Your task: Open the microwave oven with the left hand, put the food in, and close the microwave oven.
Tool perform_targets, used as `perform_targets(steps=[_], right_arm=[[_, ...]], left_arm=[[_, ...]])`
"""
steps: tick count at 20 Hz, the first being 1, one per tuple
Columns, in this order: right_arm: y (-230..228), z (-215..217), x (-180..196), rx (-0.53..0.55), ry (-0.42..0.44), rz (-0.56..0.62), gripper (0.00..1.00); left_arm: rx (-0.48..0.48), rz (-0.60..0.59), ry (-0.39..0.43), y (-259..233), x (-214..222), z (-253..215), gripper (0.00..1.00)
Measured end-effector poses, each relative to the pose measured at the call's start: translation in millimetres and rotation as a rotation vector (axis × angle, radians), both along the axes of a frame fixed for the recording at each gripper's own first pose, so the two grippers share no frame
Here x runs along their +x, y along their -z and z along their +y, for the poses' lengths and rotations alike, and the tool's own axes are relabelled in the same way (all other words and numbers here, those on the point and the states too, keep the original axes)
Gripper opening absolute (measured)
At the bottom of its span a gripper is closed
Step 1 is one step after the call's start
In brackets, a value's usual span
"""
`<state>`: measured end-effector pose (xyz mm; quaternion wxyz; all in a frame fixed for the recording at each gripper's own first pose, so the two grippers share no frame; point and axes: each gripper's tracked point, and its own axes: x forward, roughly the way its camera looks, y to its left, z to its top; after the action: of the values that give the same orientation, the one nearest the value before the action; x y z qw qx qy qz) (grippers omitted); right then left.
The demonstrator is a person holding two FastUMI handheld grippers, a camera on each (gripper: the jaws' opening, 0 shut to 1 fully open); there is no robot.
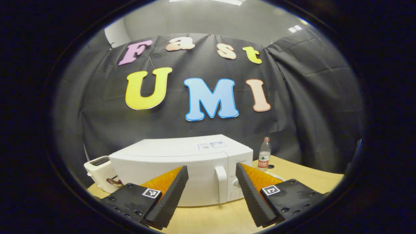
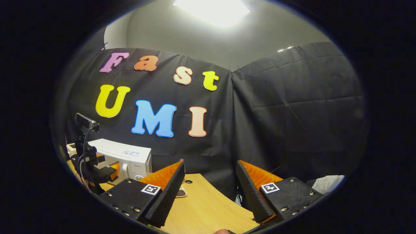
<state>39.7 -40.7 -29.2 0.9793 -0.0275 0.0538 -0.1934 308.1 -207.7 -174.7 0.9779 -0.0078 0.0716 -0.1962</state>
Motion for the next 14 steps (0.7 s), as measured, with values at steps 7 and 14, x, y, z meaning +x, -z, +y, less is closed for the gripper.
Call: perform_targets(steps=[7, 14], right_arm=[[10, -14, -11, -0.025, 0.076, 0.066, 0.96], [15, -27, -23, -0.032, 0.134, 0.099, 0.96]], left_arm=[[0.041, 0.084, 0.032, 52, 30, -29, 0.97], [0.076, 0.140, 0.059, 85, 43, -54, 0.83]])
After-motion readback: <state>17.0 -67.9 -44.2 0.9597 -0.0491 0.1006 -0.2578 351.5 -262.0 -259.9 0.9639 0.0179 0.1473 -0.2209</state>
